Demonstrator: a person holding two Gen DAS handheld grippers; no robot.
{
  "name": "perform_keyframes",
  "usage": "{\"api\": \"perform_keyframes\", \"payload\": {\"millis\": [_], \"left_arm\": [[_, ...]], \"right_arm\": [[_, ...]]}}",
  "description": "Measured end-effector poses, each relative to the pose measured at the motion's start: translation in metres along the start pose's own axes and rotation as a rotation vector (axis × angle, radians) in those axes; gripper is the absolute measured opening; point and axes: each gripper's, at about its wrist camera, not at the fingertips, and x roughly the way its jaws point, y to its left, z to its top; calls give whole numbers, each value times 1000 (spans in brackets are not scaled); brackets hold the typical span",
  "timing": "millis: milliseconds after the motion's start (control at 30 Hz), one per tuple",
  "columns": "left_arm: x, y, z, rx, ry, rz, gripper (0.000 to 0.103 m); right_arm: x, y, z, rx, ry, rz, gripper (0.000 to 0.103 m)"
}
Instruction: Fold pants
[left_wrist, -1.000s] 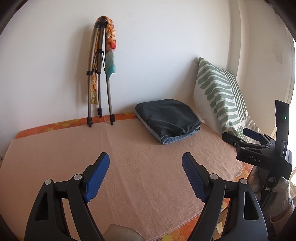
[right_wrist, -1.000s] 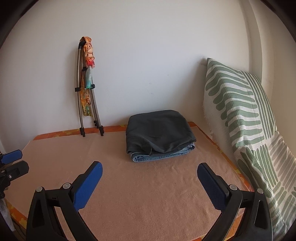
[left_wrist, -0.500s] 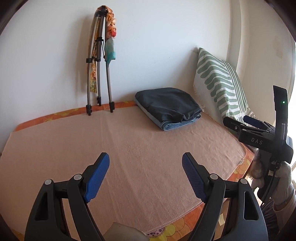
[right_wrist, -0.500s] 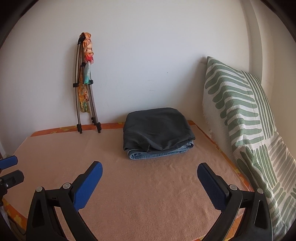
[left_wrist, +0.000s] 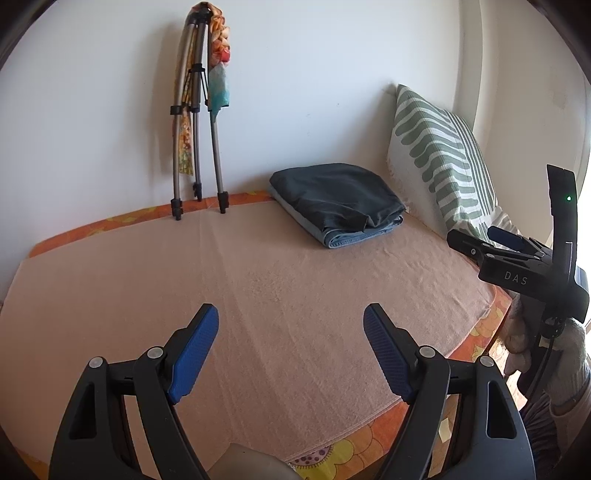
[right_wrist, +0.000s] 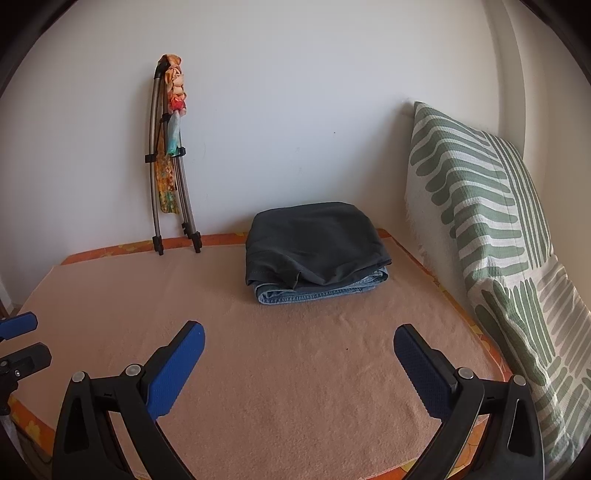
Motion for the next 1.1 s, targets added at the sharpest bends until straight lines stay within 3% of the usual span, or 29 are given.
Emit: {"api": "perform_keyframes", "payload": {"millis": [1100], "left_arm": [[-4, -3, -3, 2, 3, -13, 81]], "right_arm": [[3, -6, -5, 25, 25, 12, 103]]}}
